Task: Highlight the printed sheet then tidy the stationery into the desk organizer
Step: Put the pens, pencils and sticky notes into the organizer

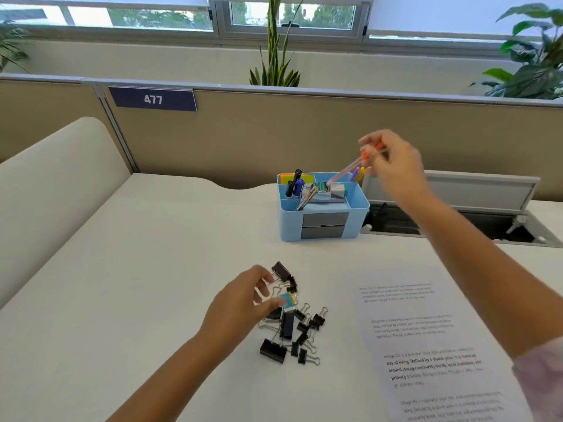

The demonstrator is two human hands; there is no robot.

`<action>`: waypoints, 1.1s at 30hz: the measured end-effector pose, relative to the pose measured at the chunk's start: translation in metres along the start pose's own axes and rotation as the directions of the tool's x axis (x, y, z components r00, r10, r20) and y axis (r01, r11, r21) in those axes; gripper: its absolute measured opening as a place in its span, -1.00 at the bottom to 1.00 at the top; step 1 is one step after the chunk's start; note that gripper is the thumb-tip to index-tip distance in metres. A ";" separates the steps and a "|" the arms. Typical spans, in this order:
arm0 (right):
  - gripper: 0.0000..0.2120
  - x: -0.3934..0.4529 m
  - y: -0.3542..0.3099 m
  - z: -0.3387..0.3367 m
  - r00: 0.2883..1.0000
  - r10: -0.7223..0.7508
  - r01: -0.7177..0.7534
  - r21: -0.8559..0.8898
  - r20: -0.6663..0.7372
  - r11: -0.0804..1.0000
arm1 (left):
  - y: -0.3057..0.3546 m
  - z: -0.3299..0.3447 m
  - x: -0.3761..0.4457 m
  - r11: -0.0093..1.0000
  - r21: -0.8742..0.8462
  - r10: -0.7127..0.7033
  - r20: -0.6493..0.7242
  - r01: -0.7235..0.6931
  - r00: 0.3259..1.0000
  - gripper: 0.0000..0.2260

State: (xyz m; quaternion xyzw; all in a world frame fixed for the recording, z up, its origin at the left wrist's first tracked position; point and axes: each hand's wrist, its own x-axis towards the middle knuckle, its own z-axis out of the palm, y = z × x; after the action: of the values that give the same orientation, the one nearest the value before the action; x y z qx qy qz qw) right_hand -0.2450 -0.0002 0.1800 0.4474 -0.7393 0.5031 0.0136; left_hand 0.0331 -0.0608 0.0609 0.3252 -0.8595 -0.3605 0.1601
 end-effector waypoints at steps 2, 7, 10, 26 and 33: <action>-0.82 0.021 0.013 0.001 1.000 0.014 -0.016 -0.086 -0.021 0.996 | -0.009 0.008 -0.006 0.993 0.110 0.026 0.036 -0.029 0.999 -0.73; -0.79 0.047 0.048 0.026 0.997 0.073 -0.062 -0.256 0.033 0.965 | -0.028 0.022 -0.012 0.961 0.268 0.035 0.118 -0.066 0.992 -0.66; -0.78 0.052 0.065 0.039 0.990 0.129 -0.104 -0.318 0.058 0.942 | -0.039 0.026 -0.016 0.958 0.282 0.015 0.117 -0.048 0.993 -0.68; -0.66 0.054 0.069 0.032 0.971 0.235 -0.194 -0.404 0.054 0.894 | -0.079 0.048 -0.032 0.998 0.022 -0.053 -0.157 0.058 0.986 -0.75; -0.83 -0.028 0.009 0.018 0.997 -0.001 0.023 -0.281 0.081 0.959 | -0.081 0.059 -0.024 0.907 0.394 0.217 -0.139 -0.147 0.966 -0.65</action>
State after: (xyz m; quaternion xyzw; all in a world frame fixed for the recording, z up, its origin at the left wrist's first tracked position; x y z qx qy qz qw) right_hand -0.2265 0.0045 0.1515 0.4651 -0.8006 0.3744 0.0506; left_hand 0.0566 -0.0575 -0.0393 0.2991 -0.9217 -0.1395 0.2038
